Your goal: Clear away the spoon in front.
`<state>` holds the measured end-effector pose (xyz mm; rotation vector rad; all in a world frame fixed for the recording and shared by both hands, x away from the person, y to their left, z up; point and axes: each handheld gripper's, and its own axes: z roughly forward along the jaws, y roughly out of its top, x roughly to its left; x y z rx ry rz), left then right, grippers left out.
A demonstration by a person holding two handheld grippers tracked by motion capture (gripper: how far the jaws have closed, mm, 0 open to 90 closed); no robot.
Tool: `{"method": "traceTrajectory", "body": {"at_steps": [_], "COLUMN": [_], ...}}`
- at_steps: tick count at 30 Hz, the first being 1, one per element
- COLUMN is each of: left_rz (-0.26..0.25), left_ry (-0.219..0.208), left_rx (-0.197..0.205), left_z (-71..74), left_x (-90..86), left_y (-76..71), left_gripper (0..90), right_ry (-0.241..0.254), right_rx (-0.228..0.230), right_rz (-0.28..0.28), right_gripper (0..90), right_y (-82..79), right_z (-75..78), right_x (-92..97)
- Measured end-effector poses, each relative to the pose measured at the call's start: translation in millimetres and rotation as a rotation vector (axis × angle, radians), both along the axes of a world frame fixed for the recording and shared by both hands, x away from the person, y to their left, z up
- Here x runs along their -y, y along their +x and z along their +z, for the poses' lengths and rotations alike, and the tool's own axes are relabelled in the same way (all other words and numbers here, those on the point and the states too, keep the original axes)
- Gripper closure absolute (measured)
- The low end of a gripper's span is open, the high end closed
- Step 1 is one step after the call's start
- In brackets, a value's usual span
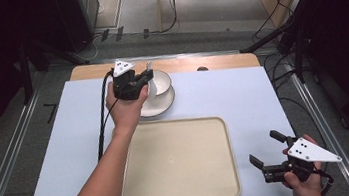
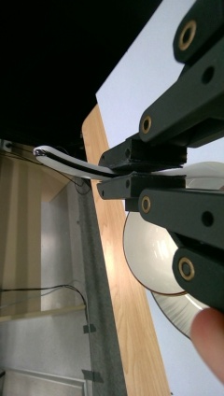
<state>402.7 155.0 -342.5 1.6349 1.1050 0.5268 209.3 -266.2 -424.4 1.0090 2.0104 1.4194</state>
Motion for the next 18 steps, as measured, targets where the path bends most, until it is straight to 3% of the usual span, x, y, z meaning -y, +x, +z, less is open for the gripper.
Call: {"method": "traceTrajectory", "body": {"at_steps": [9,18], "left_rz": [-0.016,0.012], "left_ry": [0.015,0.016], "left_rx": [0.014,-0.017], "left_z": [-5.2,-22.5], "left_x": [-0.5,-7.8], "left_y": [-27.2,-46.1], "left_gripper": [87.5,87.5], "right_ry": [-0.003,-0.005], "right_rx": [0.002,-0.003], "right_rz": [0.002,0.002], "right_gripper": [0.0,0.0], "right_y": [-0.8,-1.2], "right_z": [0.5,0.6], "right_x": [-1.2,-2.9]}}
